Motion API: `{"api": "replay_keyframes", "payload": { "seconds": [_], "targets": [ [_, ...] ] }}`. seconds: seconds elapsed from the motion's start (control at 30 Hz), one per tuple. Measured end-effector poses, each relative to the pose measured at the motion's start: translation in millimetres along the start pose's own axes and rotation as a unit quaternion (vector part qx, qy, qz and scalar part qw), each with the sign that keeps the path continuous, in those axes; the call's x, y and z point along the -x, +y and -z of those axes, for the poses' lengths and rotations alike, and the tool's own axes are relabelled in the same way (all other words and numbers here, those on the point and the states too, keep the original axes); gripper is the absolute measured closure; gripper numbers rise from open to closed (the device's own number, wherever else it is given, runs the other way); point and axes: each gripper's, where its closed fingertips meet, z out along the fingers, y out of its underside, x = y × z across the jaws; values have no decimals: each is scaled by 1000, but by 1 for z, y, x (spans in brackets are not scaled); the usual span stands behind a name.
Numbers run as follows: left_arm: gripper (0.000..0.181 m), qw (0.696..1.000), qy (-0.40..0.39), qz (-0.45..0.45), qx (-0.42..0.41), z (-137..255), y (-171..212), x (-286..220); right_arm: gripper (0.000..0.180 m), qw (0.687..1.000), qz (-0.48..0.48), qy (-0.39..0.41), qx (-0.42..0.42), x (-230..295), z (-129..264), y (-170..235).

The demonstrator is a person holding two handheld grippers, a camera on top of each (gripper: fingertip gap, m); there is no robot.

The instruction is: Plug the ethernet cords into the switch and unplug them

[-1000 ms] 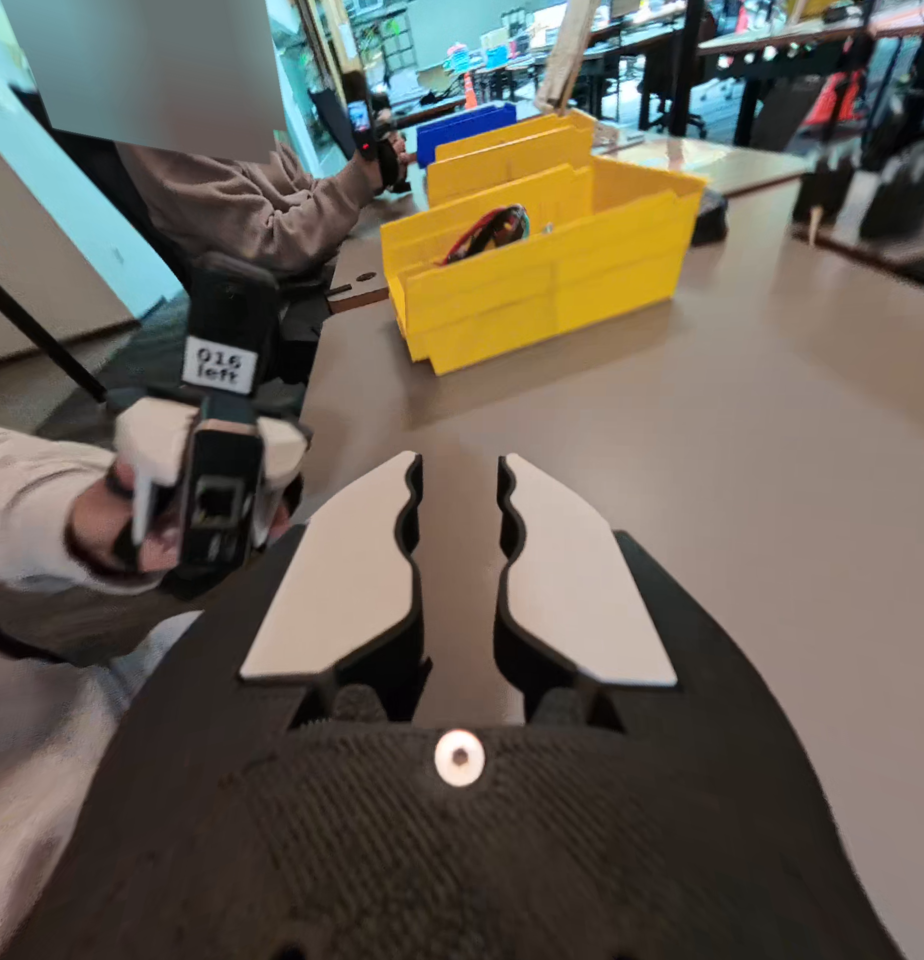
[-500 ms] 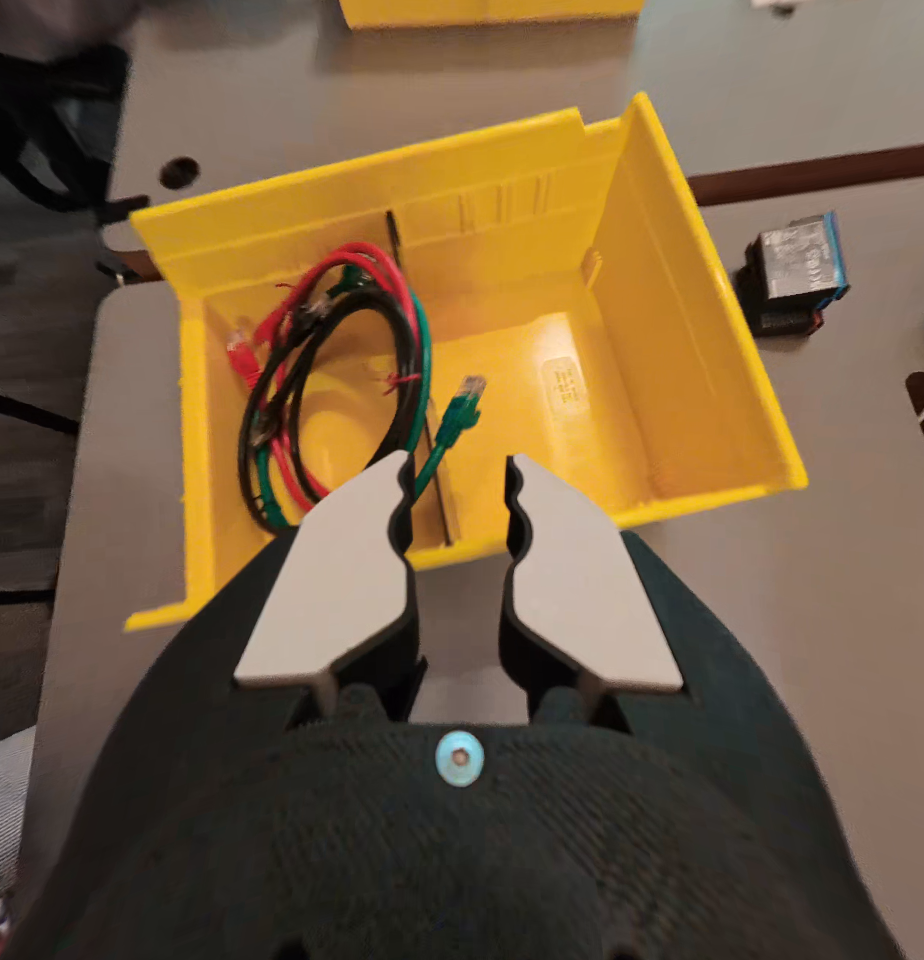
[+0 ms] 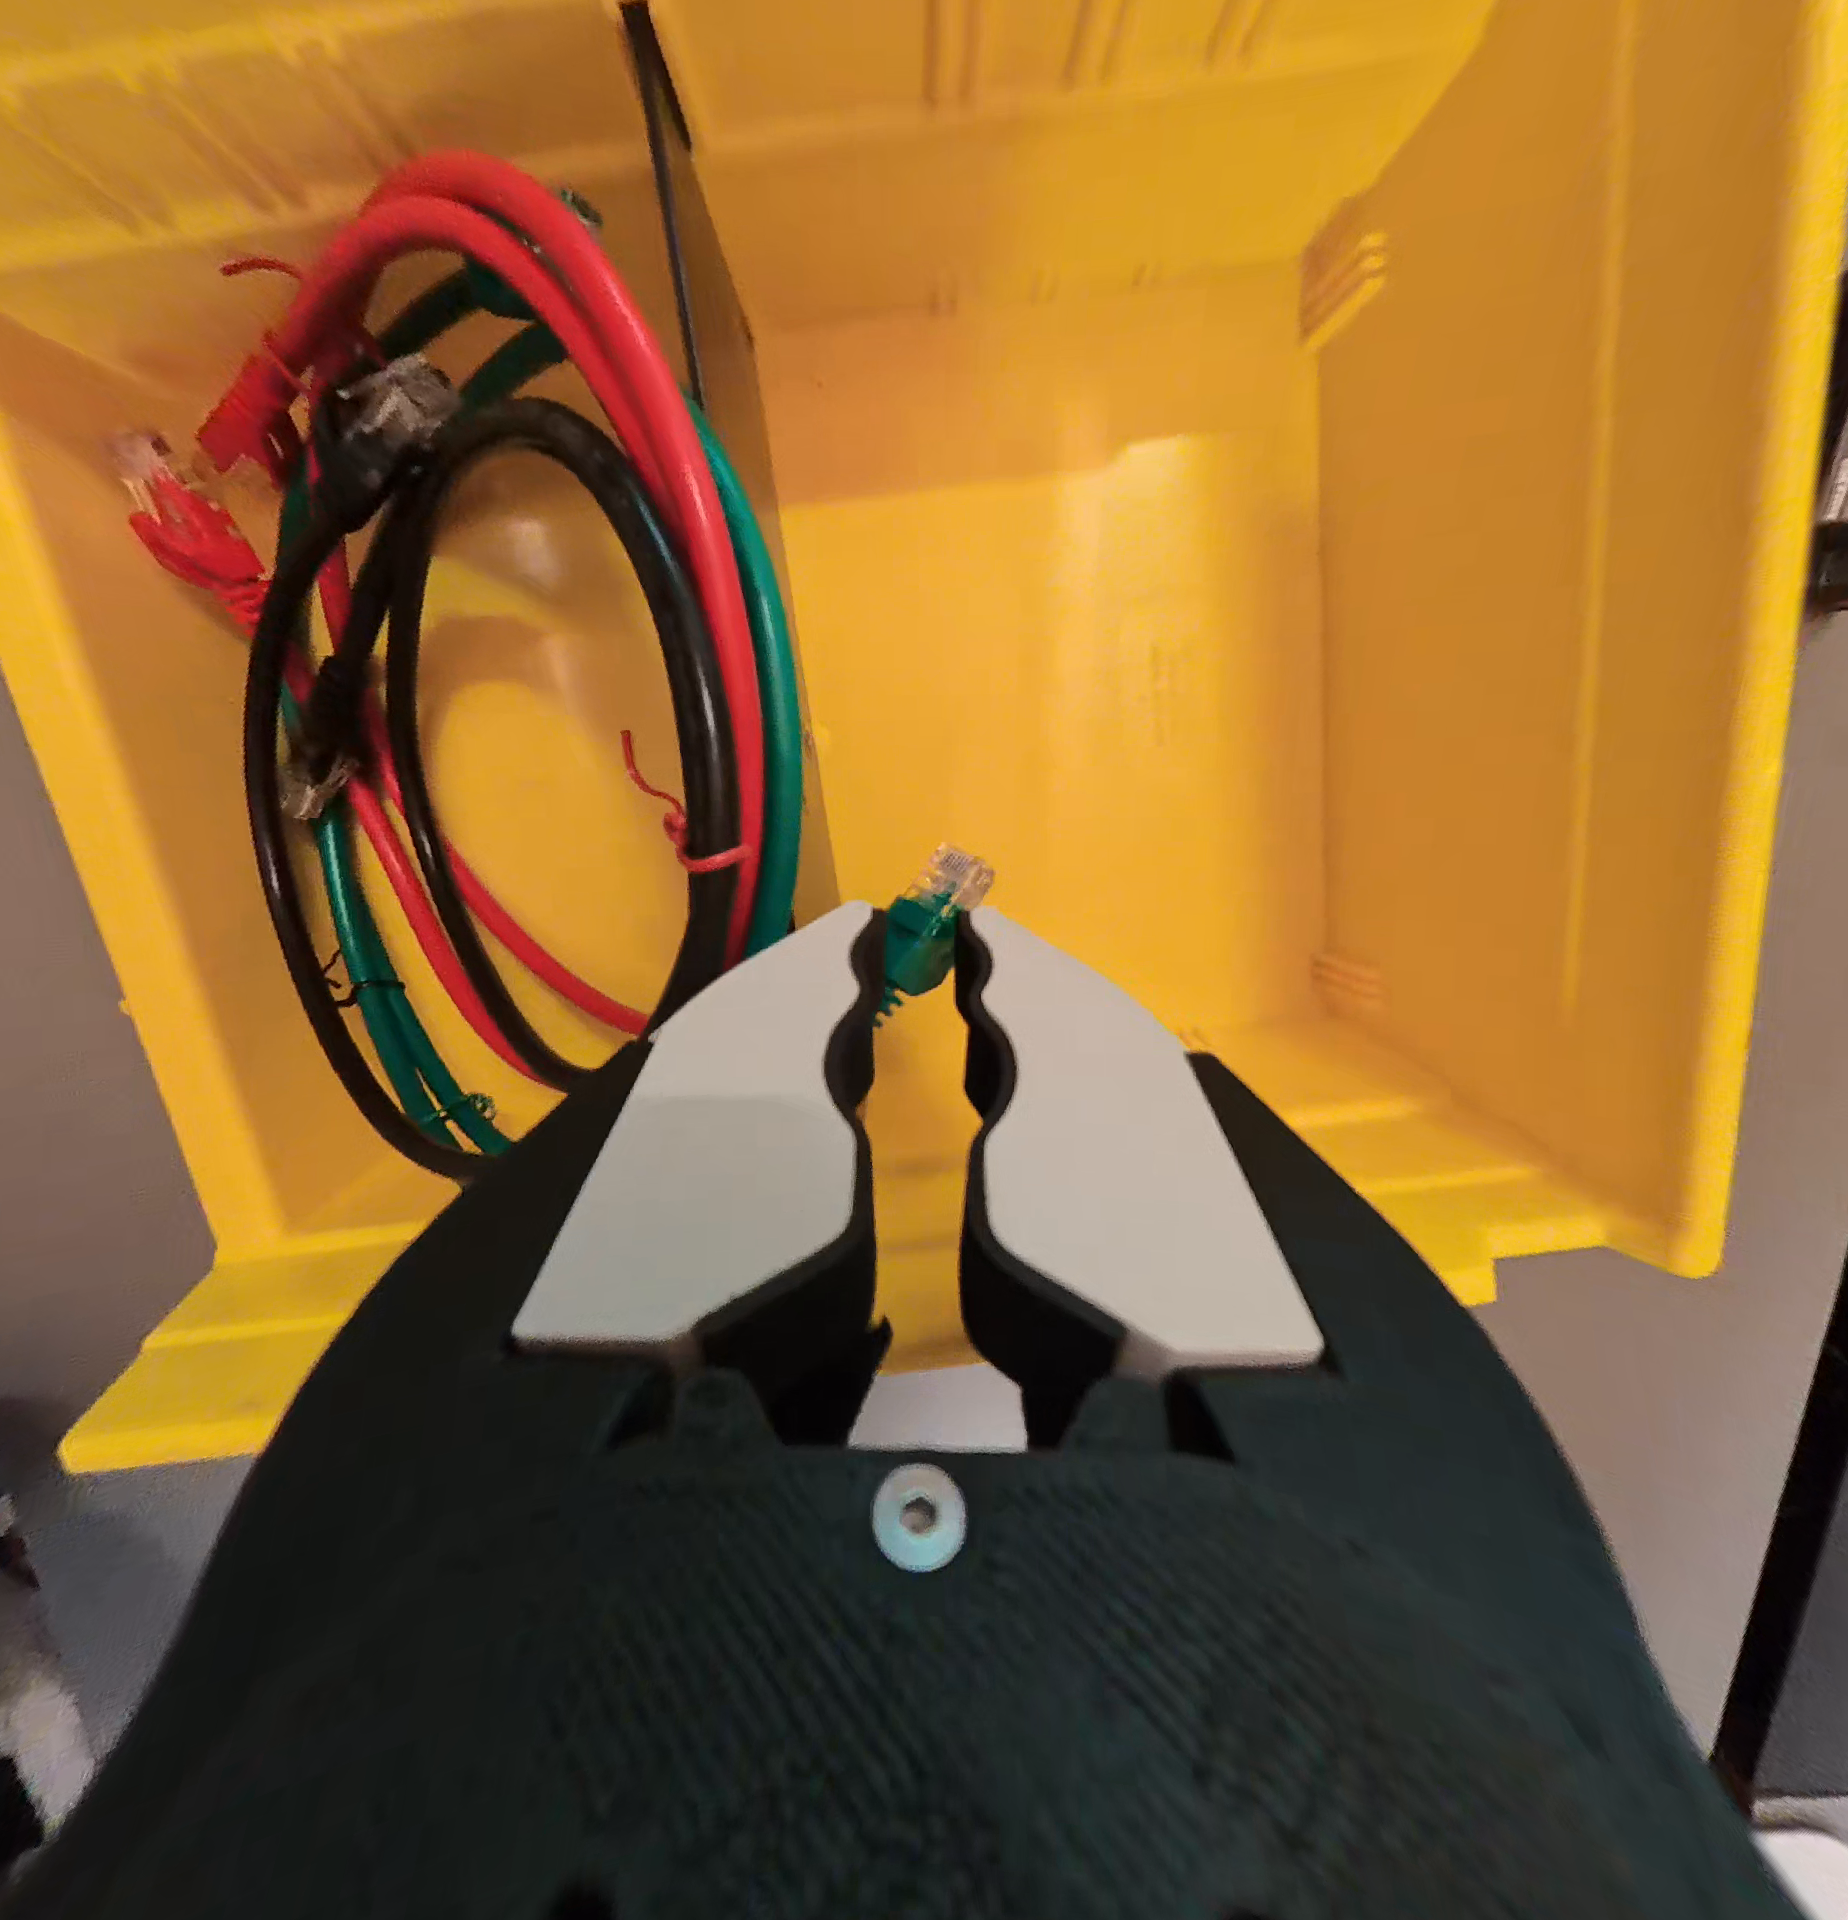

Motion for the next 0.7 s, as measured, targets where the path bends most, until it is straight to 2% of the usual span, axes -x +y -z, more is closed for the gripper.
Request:
{"api": "replay_keyframes", "payload": {
  "seconds": [0.03,0.27,0.33,0.4,0.47,0.57,0.7],
  "targets": [
    [156,1000,0,-2,2,-1,1,-1,178,1000,1,2,-13,-1,4,-3],
    [156,1000,4,-16,17,-5,8,-6,180,990,-24,-29,-133,9,52,-23],
    [156,1000,7,-13,23,-8,12,-7,180,994,-22,-17,-101,10,46,-11],
    [156,999,8,-14,33,-10,18,-8,145,999,-22,-1,-43,9,32,4],
    [156,999,7,-21,39,-11,21,-11,138,1000,-14,15,-12,8,21,12],
    [156,999,4,-37,40,-10,19,-13,140,1000,-3,21,5,8,12,12],
    [156,999,5,-40,34,-8,13,-12,150,999,-8,-15,34,15,9,10]
  ]
}}
